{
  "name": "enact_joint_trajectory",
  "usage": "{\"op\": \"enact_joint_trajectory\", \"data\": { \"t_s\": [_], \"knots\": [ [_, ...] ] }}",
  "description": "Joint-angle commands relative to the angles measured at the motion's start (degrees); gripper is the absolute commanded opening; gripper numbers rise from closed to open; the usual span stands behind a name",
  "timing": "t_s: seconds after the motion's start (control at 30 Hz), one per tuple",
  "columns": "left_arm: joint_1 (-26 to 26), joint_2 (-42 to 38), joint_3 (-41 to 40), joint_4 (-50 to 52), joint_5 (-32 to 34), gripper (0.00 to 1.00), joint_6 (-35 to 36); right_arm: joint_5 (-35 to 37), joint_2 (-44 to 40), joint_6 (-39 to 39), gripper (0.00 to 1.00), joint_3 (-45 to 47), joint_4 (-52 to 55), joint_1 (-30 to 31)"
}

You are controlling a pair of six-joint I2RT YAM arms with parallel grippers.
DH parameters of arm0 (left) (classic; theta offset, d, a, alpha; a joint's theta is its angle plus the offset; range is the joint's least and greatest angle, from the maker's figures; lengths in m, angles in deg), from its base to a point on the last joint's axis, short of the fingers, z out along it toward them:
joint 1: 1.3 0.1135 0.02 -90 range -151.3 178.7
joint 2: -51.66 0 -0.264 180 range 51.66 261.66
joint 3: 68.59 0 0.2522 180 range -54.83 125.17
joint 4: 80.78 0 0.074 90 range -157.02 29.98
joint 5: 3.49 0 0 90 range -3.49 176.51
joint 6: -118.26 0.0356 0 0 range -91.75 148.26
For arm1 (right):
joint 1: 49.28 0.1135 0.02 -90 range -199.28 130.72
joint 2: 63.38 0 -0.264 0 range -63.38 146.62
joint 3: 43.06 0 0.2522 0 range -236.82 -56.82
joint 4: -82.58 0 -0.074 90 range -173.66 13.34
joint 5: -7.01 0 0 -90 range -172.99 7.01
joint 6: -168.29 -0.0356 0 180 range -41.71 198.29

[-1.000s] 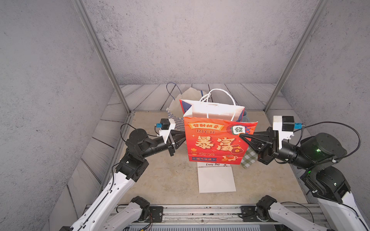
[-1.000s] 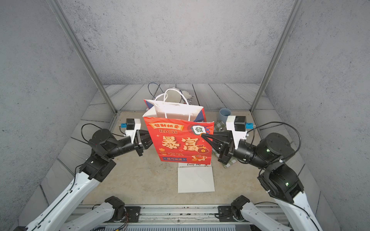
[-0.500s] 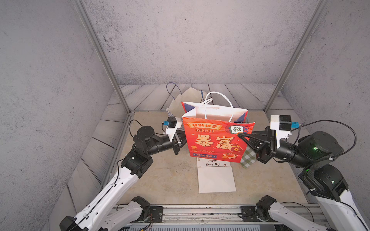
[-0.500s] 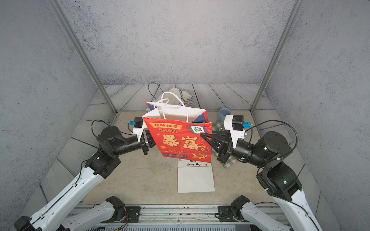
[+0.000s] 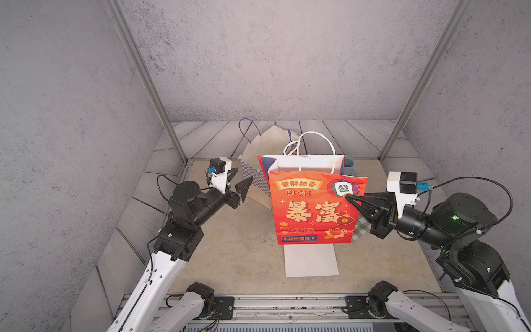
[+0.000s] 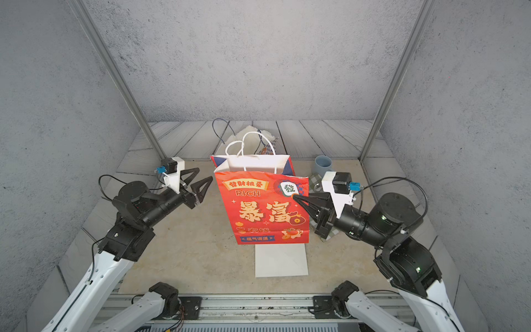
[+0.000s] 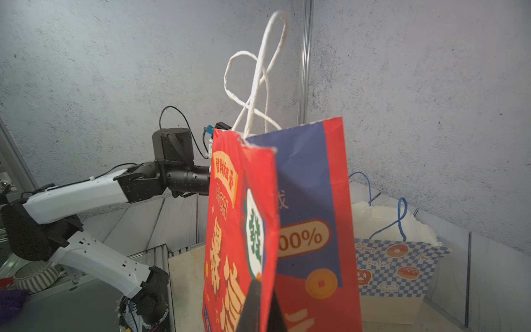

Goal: Put away the paper bag
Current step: Press the paper bag.

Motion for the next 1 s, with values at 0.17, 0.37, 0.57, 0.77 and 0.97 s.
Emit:
{"op": "enact_joint_trajectory", "data": {
  "t_s": [0.17, 0.37, 0.57, 0.77, 0.97],
  "knots": [
    [0.3, -1.9, 2.9, 0.8, -22.9, 0.98, 7.3, -3.9, 0.8, 5.3, 0.00, -7.1, 11.5, 0.2],
    [0.3, 2.0, 6.3, 2.5, -38.3, 0.99, 7.2, -7.4, 2.5, 8.6, 0.00, -12.5, 20.2, 0.2],
    [0.2, 5.7, 8.7, -4.2, -53.7, 0.99, -4.0, -7.9, 1.5, 8.7, 0.00, -12.0, 20.6, 0.2],
    [-2.5, 6.1, 9.4, -2.5, -57.6, 0.99, -4.0, -6.8, 1.2, 8.4, 0.00, -11.6, 18.9, 0.2],
    [-4.7, 5.9, 9.0, -4.5, -56.8, 0.99, -6.0, -4.4, 1.2, 7.8, 0.00, -10.8, 16.0, 0.2]
  ]
}}
